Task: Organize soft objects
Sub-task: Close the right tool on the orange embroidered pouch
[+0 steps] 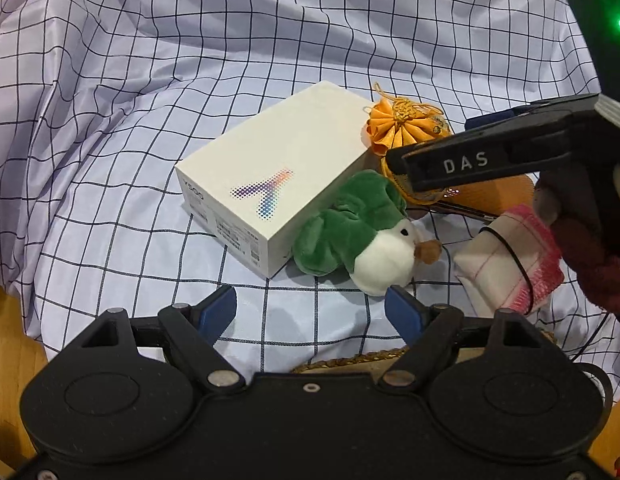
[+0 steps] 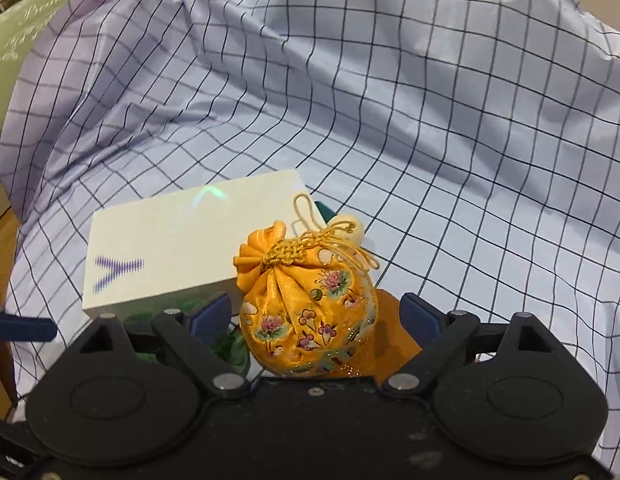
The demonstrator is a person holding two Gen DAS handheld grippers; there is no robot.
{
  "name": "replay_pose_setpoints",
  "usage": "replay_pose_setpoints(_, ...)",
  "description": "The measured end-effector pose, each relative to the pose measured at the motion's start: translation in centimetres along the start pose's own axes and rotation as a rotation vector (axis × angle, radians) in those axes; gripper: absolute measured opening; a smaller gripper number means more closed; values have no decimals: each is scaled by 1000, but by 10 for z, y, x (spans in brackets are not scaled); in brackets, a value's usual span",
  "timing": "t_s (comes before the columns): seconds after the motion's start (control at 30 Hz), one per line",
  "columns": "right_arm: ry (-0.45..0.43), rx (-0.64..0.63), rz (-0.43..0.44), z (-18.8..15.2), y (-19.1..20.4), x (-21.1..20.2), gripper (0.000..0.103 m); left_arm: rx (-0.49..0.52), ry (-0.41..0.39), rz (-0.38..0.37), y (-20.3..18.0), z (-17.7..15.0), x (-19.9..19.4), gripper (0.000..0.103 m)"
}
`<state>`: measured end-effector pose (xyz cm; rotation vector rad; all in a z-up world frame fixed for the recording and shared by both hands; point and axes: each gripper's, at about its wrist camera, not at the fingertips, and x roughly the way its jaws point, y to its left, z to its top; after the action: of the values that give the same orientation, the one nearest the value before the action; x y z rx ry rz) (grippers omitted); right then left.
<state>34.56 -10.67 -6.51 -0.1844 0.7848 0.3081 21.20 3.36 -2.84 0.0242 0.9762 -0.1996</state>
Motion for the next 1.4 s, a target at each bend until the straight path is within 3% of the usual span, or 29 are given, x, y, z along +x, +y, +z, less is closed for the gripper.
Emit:
replay_pose_setpoints(0.2,25,-4,4,1,0,13,89,1,0,-2,0,1,0,77)
replay_pose_setpoints(0.33,30,6,20,1,-2,19,73,19,-7,7,0,3,-2,77)
replay_pose_setpoints(0.6,6,72,21,1,-13,12,65,60,-34,17,7,24,-6,77)
replay_pose_setpoints(0.7,-18,107,18,2,-22,4,65,88,-42,16,6,43,-6,78)
replay_pose_setpoints(0.77,-32,128,8,2,-28,-2,65,103,-32,13,5,59,-2,85)
replay_pose_setpoints(1.1,-28,233,-30,-13,-62,-18,65,204,-15,20,-25,146,42,85)
replay_pose_setpoints(1.4,-18,268,-52,-25,-78,-21,65,282,143,-29,-56,190,118,85)
